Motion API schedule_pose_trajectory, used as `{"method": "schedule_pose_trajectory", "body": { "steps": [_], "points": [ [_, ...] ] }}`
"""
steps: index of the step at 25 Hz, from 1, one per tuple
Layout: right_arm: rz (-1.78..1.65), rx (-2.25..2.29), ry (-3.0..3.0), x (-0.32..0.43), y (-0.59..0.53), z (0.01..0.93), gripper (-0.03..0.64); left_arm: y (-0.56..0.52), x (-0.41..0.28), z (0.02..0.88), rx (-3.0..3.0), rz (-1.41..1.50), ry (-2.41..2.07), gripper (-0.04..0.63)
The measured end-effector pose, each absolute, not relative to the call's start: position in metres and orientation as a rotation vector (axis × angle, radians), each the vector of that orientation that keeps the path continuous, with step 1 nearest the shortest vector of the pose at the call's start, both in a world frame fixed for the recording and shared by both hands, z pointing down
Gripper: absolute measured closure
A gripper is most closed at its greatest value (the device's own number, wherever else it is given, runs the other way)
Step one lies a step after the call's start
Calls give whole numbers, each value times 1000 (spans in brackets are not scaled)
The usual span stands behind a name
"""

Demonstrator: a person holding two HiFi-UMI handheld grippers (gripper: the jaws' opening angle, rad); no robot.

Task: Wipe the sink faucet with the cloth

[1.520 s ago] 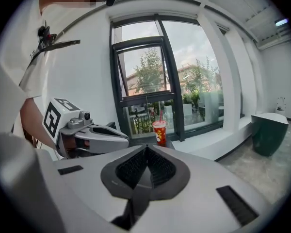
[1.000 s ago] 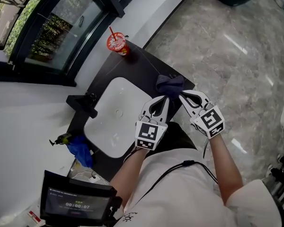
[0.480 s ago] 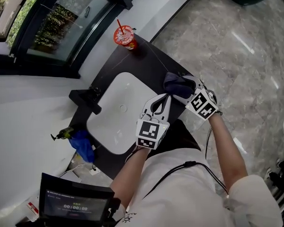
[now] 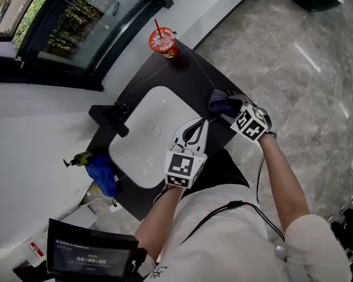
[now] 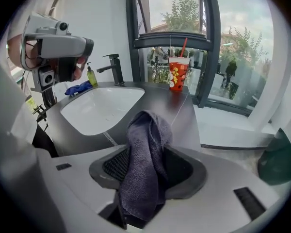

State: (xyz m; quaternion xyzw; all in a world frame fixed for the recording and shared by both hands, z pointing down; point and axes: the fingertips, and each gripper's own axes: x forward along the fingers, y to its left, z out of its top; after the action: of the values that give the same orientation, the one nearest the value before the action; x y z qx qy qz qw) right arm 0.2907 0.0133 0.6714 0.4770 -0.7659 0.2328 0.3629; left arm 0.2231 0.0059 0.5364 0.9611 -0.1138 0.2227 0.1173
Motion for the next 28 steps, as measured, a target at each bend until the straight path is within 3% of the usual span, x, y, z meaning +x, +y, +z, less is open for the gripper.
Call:
{"method": "schedule_pose_trajectory", "body": {
  "steps": [2,6,14,28],
  "points": [
    [602,1238,-1952,294,12,675,468,4,218,538,2810,654,-352,601],
    [600,1224,-1944,297,8,675,496,0,207,537,2802,647,-398,601],
    [564,1310,-2104,278,-2,616,499,-16,161,517,2781,588,-582,601],
    [405,1026,-2644,116,-73,503,499,-52,27,479,2649,435,-1107,601]
  ]
}}
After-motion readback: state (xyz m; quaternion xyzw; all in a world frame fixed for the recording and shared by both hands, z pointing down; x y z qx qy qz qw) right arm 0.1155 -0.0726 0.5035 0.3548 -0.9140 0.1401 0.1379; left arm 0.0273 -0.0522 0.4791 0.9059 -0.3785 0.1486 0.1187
